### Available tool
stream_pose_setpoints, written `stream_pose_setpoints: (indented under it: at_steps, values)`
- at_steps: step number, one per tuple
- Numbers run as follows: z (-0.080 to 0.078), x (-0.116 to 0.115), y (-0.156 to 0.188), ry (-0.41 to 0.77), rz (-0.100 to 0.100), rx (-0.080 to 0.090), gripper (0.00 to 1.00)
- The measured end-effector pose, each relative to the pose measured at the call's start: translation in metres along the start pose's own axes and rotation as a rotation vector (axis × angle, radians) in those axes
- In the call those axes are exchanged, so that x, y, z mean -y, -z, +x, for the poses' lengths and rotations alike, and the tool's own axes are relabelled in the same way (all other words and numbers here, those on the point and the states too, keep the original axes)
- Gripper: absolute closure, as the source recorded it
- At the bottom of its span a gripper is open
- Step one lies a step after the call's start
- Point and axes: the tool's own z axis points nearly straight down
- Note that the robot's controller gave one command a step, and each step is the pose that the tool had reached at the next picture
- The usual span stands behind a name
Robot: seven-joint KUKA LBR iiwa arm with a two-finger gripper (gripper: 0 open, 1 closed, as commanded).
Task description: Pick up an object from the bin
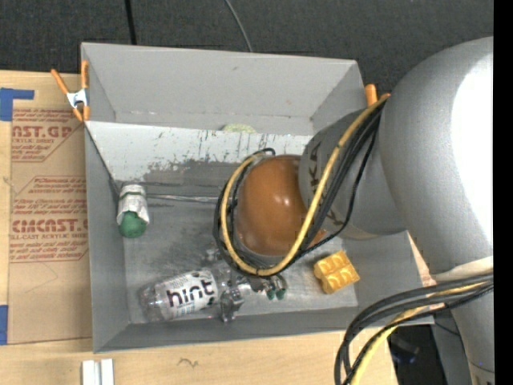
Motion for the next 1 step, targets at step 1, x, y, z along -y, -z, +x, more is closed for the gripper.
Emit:
stream_pose_setpoints:
  at_steps: [1]
  values:
    - [-0.0132,-0.0187,-0.0054,0.016,0.001,0.001,0.0]
